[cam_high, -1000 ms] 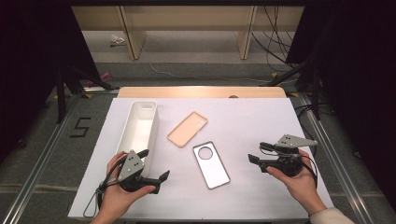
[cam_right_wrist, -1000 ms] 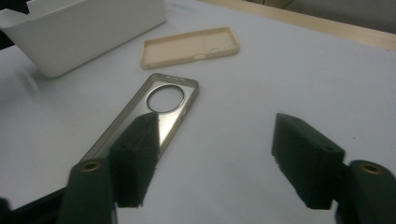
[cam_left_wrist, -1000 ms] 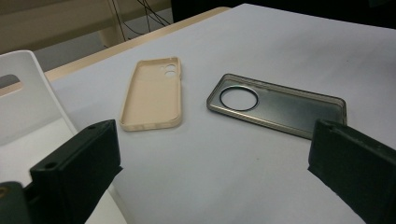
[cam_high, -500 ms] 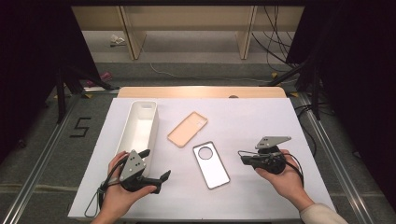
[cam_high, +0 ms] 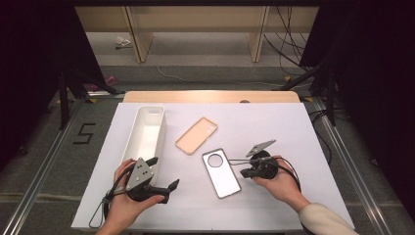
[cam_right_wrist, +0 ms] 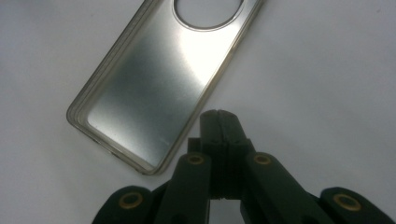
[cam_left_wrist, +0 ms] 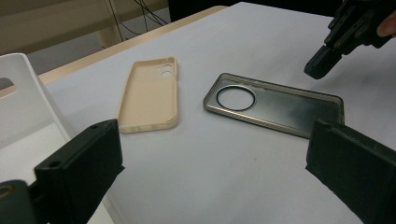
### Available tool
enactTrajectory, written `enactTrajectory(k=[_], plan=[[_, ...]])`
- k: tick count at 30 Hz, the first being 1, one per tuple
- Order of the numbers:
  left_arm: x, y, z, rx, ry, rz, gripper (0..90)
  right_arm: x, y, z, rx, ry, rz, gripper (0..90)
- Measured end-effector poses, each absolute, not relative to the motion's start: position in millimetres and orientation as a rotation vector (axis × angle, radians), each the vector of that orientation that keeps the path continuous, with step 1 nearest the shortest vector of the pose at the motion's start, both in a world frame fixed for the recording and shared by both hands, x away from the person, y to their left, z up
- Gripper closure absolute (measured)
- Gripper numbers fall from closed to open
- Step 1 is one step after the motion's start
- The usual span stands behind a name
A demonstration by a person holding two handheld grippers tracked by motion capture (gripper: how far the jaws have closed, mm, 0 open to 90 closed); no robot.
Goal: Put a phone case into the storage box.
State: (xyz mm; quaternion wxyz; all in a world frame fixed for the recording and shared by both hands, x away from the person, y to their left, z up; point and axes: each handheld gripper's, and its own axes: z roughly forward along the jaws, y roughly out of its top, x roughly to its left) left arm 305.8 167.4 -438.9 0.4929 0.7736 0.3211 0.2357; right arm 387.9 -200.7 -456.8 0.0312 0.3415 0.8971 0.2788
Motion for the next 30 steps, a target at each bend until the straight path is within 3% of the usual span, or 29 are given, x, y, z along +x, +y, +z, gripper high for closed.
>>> enactTrajectory(k=[30], plan=[[305.7,166.5,-439.6,1.879,0.775,0.569,3.2,379.0,-168.2,-466.8,0.974,2.878,0.783,90.0]])
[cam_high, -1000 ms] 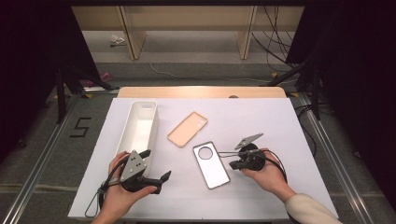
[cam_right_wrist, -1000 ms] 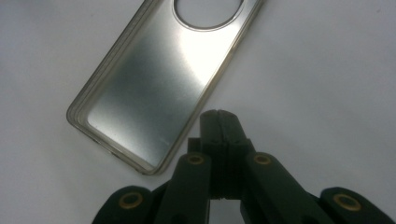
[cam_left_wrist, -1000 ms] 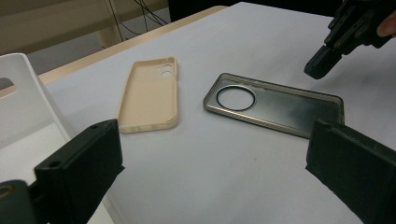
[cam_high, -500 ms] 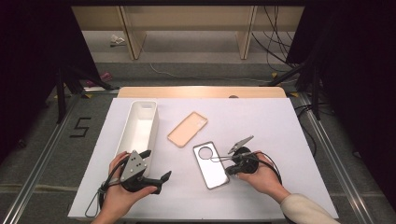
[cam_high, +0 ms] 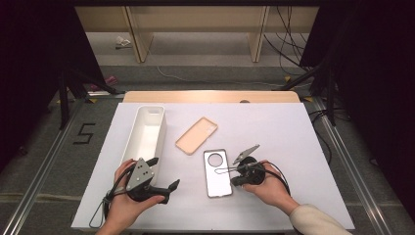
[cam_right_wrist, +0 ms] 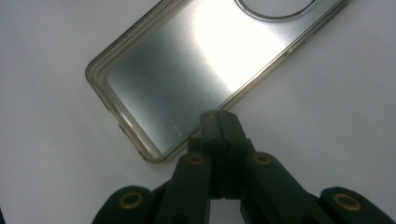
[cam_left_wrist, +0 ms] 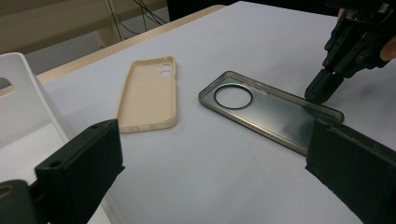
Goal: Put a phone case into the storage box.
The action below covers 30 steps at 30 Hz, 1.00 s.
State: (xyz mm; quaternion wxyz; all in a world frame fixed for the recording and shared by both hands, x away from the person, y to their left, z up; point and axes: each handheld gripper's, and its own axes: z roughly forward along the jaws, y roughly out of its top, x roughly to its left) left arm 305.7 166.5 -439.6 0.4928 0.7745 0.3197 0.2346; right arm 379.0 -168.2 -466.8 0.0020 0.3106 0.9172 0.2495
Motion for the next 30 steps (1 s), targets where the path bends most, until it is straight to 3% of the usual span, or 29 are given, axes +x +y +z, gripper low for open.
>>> enactTrajectory(k=[18,30], plan=[[305.3,165.5,-439.8,1.881,0.773,0.565,3.4,378.5,-166.1,-466.1,0.963,2.877,0.803,90.0],[305.1,164.9,-440.2,1.888,0.765,0.563,3.8,379.5,-177.0,-452.6,0.911,2.789,0.836,70.5]])
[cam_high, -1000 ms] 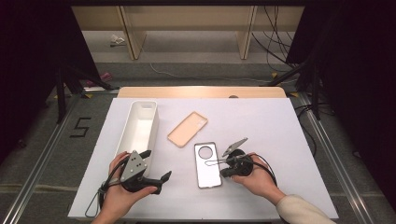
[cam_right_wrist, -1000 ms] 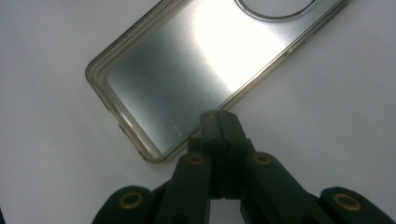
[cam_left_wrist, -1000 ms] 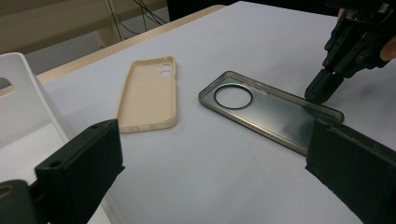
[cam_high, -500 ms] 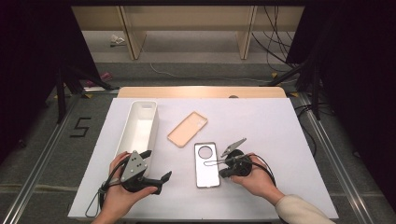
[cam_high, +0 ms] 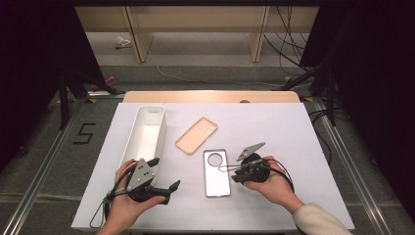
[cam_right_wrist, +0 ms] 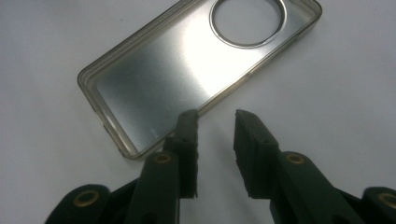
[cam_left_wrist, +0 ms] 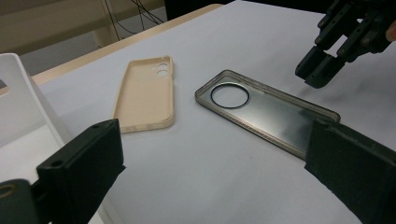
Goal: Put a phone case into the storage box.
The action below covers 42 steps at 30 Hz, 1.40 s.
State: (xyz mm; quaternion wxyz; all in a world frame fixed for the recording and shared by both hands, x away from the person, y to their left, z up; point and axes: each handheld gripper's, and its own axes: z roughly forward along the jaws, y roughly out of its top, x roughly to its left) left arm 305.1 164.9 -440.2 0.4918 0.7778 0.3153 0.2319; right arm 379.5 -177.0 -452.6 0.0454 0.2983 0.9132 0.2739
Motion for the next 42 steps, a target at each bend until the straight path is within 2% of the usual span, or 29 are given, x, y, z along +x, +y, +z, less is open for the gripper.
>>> enactTrajectory(k=[7,8,9,12,15,16,23,28,42], plan=[[304.9,164.5,-440.5,1.89,0.763,0.56,3.9,376.1,-170.7,-445.1,0.726,2.794,0.812,50.5],[305.0,164.4,-440.5,1.889,0.763,0.559,3.9,375.5,-169.1,-445.1,0.706,2.796,0.804,44.8],[305.0,164.4,-440.5,1.889,0.763,0.559,3.9,375.5,-169.1,-445.1,0.706,2.796,0.804,44.8],[305.0,164.3,-440.5,1.89,0.762,0.558,4.0,373.3,-163.1,-442.6,0.607,2.806,0.779,32.4],[305.1,163.6,-441.0,1.893,0.76,0.556,4.2,370.9,-156.8,-440.3,0.527,2.848,0.74,24.7],[305.1,163.3,-441.2,1.892,0.759,0.555,4.2,369.7,-154.2,-440.6,0.503,2.861,0.706,18.6],[305.1,162.4,-441.6,1.892,0.759,0.554,4.4,364.7,-140.6,-436.8,0.371,2.907,0.602,18.6],[305.2,162.2,-441.6,1.893,0.757,0.553,4.6,364.2,-130.8,-438.2,0.316,2.945,0.513,23.7],[305.1,162.6,-441.4,1.889,0.757,0.551,4.7,361.7,-104.3,-445.9,0.138,2.983,0.309,26.5]])
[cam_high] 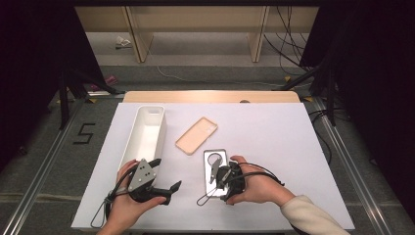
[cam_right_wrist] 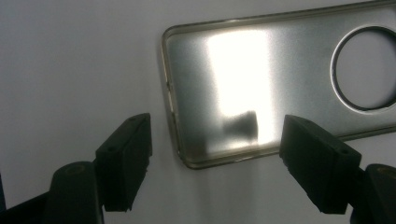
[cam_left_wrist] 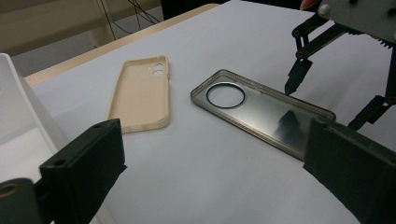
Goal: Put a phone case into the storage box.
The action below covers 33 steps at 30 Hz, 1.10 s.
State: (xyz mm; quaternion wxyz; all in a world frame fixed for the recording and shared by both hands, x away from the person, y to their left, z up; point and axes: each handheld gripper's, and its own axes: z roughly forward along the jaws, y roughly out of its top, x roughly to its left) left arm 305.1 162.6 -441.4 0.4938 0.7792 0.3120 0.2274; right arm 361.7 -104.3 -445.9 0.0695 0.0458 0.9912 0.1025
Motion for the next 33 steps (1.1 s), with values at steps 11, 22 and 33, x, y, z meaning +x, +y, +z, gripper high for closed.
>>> enactTrajectory(k=[11,22,33], plan=[[305.1,162.5,-441.6,1.89,0.757,0.55,4.7,363.6,-92.3,-451.3,0.096,2.996,0.21,27.9],[305.2,162.7,-441.7,1.89,0.757,0.549,4.7,367.3,-82.4,-457.4,0.064,3.007,0.175,31.3],[305.1,162.6,-441.8,1.89,0.755,0.547,4.7,367.5,-77.8,-457.2,0.022,3.026,0.141,39.6]])
